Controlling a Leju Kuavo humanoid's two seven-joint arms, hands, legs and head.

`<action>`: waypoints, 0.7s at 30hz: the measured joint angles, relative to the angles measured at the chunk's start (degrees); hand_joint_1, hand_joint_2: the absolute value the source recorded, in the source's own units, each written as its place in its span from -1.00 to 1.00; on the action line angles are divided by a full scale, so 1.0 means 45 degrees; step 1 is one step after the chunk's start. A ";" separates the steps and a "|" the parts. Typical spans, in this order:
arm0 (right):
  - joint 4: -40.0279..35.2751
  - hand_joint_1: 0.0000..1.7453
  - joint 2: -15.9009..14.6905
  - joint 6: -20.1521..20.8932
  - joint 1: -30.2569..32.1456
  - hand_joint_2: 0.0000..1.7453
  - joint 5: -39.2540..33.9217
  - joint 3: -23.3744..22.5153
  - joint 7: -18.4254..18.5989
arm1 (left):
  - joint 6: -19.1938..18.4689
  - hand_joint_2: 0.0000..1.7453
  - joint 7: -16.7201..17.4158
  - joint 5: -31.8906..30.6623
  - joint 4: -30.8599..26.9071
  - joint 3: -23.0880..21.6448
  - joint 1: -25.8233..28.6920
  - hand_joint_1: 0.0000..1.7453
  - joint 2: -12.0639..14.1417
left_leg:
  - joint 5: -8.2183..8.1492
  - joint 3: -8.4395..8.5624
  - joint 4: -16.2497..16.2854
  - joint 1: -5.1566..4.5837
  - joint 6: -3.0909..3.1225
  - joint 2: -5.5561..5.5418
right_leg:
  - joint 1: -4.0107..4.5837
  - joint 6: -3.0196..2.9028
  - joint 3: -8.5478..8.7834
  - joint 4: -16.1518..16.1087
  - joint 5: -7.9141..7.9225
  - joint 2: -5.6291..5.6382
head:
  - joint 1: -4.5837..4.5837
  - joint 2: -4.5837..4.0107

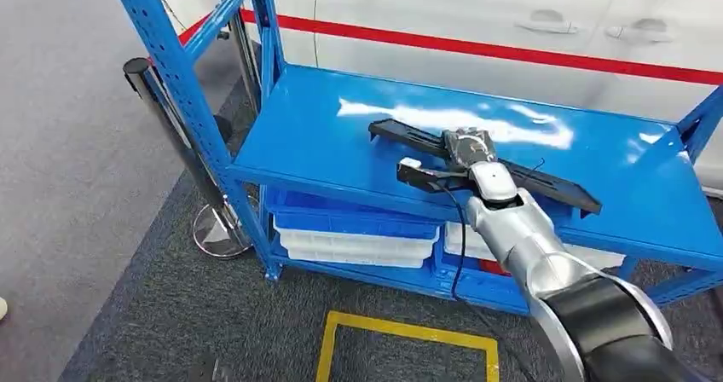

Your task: Take the parts from the cabinet and place them on the table.

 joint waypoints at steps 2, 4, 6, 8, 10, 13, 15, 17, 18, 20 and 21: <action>-0.0005 1.00 -0.0005 -0.0078 0.0028 1.00 0.0024 -0.0092 -0.0106 | 0.0043 1.00 0.0000 -0.0092 0.0000 -0.0034 0.0023 -1.00 0.0000 | -0.0013 0.0007 0.0041 0.0002 -0.0008 -0.0009 | -0.0009 -0.0003 0.0143 -0.0331 0.0541 -0.0004 | 0.0000 0.0000; -0.0058 1.00 -0.0024 -0.0160 -0.0006 1.00 0.0024 -0.0194 -0.0224 | 0.0112 1.00 -0.0010 -0.0150 0.0000 -0.0088 0.0006 -1.00 0.0000 | -0.0069 0.0022 0.0121 0.0006 -0.0069 -0.0026 | -0.0020 -0.0041 0.1213 -0.2522 0.1662 -0.0024 | 0.0000 0.0000; -0.0146 1.00 -0.0058 -0.0253 -0.0018 1.00 0.0024 -0.0282 -0.0335 | 0.0180 1.00 -0.0024 -0.0189 0.0000 -0.0136 -0.0025 -1.00 -0.0005 | -0.0158 -0.0085 0.0276 -0.0107 -0.0201 -0.0047 | 0.0067 -0.0155 0.1761 -0.3741 0.1813 -0.0033 | 0.0000 0.0000; -0.0224 1.00 -0.0078 -0.0277 0.0012 1.00 0.0005 -0.0306 -0.0432 | 0.0223 1.00 -0.0019 -0.0194 0.0000 -0.0199 -0.0027 -1.00 -0.0005 | -0.0133 -0.0092 0.0245 -0.0085 -0.0264 -0.0044 | 0.0072 -0.0263 0.1684 -0.3715 0.1840 -0.0008 | -0.0005 0.0000; -0.0370 1.00 -0.0092 -0.0316 0.0028 1.00 -0.0166 -0.0393 -0.0637 | 0.0330 1.00 0.0043 -0.0117 0.0000 -0.0214 -0.0042 -1.00 -0.0005 | -0.0126 -0.0072 0.0205 -0.0096 -0.0411 -0.0050 | 0.0018 -0.0433 0.1695 -0.3783 0.1892 -0.0002 | 0.0000 0.0000; -0.0821 1.00 -0.0092 -0.0374 0.0119 1.00 -0.0870 -0.0646 -0.1302 | 0.0306 1.00 0.0233 0.0136 0.0000 -0.0214 -0.0090 -1.00 -0.0010 | -0.1167 -0.0753 0.1742 -0.0029 -0.0608 -0.0042 | -0.0039 -0.0612 0.1730 -0.3856 0.1945 -0.0067 | -0.0005 0.0000; -0.1193 1.00 -0.0121 -0.0364 0.0327 1.00 -0.1296 -0.0815 -0.1635 | 0.0272 1.00 0.0301 0.0238 0.0000 -0.0214 -0.0065 -1.00 -0.0005 | -0.2024 -0.1700 0.3847 0.0020 -0.0694 -0.0037 | -0.0018 -0.0628 0.1713 -0.3847 0.1935 -0.0075 | -0.0005 0.0000; -0.1604 1.00 -0.0131 -0.0364 0.0619 1.00 -0.1511 -0.0976 -0.1846 | 0.0233 1.00 0.0340 0.0258 0.0000 -0.0204 -0.0048 -1.00 -0.0005 | -0.1819 -0.1888 0.4205 0.0039 -0.0700 -0.0035 | -0.0011 -0.0632 0.1719 -0.3840 0.1930 -0.0054 | -0.0005 0.0000; -0.1769 1.00 -0.0131 -0.0364 0.0704 1.00 -0.1559 -0.1030 -0.1894 | 0.0218 1.00 0.0340 0.0258 0.0000 -0.0204 -0.0062 -1.00 -0.0005 | -0.1309 -0.1530 0.3422 0.0039 -0.0663 -0.0035 | -0.0012 -0.0623 0.1723 -0.3827 0.1923 -0.0029 | -0.0005 0.0000; -0.2087 1.00 -0.0141 -0.0364 0.0784 1.00 -0.1703 -0.1136 -0.2005 | 0.0218 1.00 0.0373 0.0258 0.0000 -0.0209 -0.0094 -1.00 -0.0005 | -0.0167 -0.0461 0.1107 0.0036 -0.0528 -0.0034 | -0.0011 -0.0574 0.1750 -0.3798 0.1891 0.0011 | -0.0005 0.0000; -0.2291 1.00 -0.0170 -0.0364 0.0861 1.00 -0.1912 -0.1218 -0.2170 | 0.0209 1.00 0.0437 0.0263 0.0000 -0.0204 -0.0100 -1.00 -0.0005 | -0.0175 -0.0127 0.0430 -0.0028 -0.0448 -0.0042 | 0.0042 -0.0517 0.1728 -0.3787 0.1869 0.0021 | -0.0004 0.0000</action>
